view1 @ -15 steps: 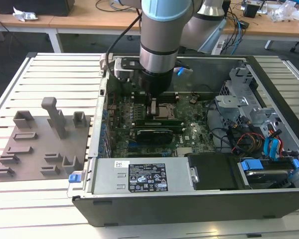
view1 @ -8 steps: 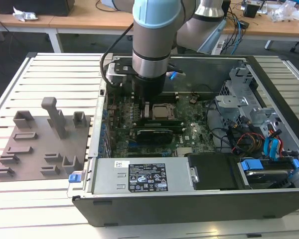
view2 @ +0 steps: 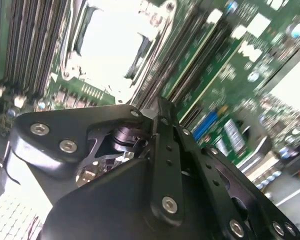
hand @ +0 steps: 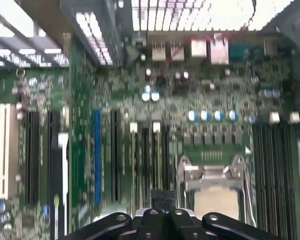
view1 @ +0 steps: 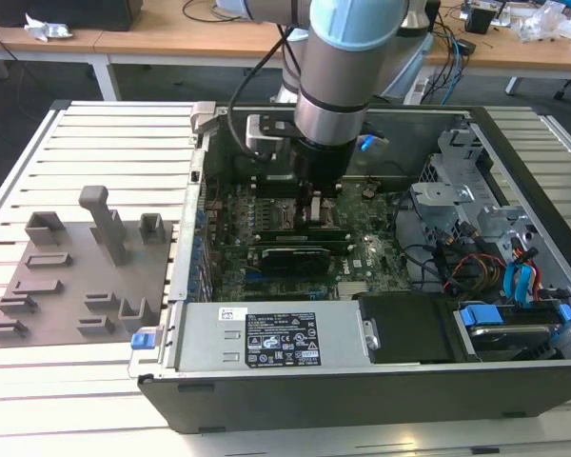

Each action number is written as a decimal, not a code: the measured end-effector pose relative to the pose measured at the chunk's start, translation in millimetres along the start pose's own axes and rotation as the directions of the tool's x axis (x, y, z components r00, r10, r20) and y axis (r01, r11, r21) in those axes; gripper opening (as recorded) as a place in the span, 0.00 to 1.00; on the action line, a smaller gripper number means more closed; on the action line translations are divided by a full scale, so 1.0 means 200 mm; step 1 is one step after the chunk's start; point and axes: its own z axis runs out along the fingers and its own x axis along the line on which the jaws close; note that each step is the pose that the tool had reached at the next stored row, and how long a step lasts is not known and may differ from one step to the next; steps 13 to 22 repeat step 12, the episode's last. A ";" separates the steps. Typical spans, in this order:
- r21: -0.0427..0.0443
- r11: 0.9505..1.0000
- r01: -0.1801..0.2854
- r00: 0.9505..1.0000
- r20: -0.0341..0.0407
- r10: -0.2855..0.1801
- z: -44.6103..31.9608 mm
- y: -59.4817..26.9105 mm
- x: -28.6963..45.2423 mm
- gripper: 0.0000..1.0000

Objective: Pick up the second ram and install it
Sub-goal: 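Press down the second ram until it locks into place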

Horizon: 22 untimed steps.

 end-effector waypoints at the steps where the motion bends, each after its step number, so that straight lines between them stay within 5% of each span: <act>1: -0.002 1.000 0.000 1.000 0.000 0.000 -0.004 -0.019 0.000 0.10; 3: -0.004 1.000 0.000 1.000 0.000 0.000 -0.042 -0.034 -0.003 0.10; 6: -0.004 1.000 0.000 1.000 0.000 0.000 -0.203 -0.020 -0.007 0.10; 7: -0.004 1.000 0.000 1.000 0.000 0.000 -0.216 -0.019 -0.008 0.10; 22: -0.004 1.000 0.000 1.000 0.000 0.000 -0.218 -0.019 -0.008 0.10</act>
